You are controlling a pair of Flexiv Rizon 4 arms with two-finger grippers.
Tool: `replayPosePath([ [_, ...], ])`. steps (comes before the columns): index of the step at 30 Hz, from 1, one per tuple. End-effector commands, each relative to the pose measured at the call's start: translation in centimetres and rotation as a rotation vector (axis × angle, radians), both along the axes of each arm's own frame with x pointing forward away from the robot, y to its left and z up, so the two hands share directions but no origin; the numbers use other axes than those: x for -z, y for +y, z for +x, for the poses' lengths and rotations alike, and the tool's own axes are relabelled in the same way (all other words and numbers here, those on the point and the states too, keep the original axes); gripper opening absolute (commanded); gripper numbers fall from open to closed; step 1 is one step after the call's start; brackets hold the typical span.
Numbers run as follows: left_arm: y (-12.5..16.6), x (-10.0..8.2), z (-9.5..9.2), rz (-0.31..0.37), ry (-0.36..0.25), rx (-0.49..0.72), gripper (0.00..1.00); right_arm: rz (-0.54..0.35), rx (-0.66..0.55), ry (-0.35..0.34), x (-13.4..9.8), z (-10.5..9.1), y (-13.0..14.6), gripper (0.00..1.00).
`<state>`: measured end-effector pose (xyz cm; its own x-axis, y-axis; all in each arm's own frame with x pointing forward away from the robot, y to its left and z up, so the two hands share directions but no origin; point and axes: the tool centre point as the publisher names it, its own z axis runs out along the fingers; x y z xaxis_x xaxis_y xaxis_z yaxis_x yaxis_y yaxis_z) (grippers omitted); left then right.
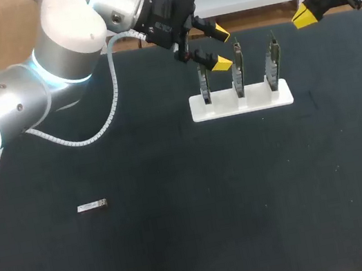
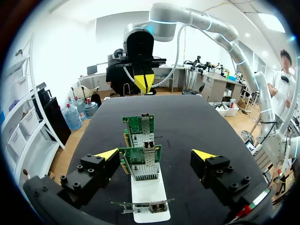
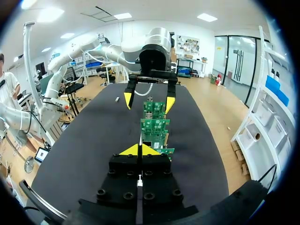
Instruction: Pick up the optical module with the left hand, and insert it into the network port with the right hand.
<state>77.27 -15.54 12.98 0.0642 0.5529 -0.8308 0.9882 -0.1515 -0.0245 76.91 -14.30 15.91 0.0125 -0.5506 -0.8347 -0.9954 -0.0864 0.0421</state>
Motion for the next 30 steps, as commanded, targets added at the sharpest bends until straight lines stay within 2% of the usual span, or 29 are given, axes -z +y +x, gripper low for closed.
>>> replayPosePath([
  [1,0.0,0.0,0.2,0.002,0.002,0.004,1.00,-0.007,0.011,-0.012,0.4,-0.5,0.4,0.00],
  [10,0.0,0.0,0.2,0.002,0.002,0.004,1.00,-0.039,0.023,-0.029,1.3,-0.6,0.9,0.00],
  [30,0.0,0.0,0.2,0.002,0.002,0.004,1.00,-0.030,0.057,-0.031,1.6,0.1,1.5,0.00],
])
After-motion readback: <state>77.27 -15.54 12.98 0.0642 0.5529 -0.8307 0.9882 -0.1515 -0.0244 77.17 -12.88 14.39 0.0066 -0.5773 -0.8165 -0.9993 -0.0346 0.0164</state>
